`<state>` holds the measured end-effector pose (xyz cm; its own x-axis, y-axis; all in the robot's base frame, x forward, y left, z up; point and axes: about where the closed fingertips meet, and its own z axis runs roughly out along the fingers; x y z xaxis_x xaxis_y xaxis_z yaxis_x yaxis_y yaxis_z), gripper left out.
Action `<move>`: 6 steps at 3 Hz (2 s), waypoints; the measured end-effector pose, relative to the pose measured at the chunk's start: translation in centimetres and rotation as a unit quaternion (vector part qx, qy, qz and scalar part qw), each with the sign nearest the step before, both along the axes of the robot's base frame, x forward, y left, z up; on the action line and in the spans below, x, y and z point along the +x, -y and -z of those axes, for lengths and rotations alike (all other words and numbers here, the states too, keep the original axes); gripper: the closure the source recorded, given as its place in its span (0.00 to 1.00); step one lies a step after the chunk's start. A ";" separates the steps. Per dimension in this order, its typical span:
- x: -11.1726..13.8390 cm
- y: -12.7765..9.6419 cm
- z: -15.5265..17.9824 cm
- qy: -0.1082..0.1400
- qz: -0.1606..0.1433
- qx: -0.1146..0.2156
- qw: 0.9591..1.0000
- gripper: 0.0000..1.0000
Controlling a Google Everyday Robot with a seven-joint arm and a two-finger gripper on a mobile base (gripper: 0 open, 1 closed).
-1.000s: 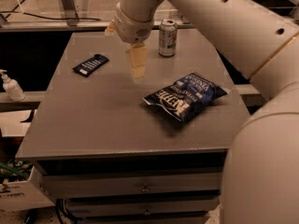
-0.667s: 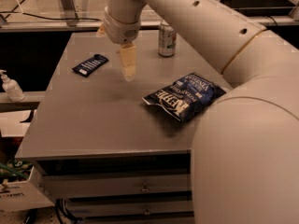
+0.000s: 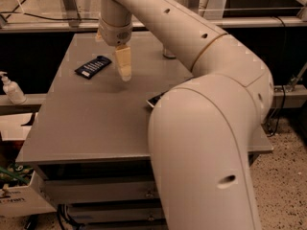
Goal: Pick rxbar blueberry
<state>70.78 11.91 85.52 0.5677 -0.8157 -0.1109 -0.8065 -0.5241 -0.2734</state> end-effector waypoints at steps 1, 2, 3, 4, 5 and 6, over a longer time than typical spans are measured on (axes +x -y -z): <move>1.7 -1.6 1.2 -0.005 -0.001 -0.005 1.000 0.00; 3.1 -3.0 2.1 -0.005 -0.003 -0.008 1.000 0.00; 4.1 -3.6 2.6 -0.003 -0.003 -0.014 1.000 0.00; 4.7 -3.9 3.0 -0.002 -0.006 -0.025 1.000 0.00; 4.5 -3.9 3.4 -0.011 -0.006 -0.057 0.998 0.00; 3.9 -3.8 3.5 -0.016 -0.024 -0.086 0.996 0.19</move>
Offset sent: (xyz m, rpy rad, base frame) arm 0.0537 0.0417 -0.0209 -0.0325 0.0197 0.0097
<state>74.64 15.73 82.00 0.6057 -0.7956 0.0097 -0.7858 -0.6000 -0.1502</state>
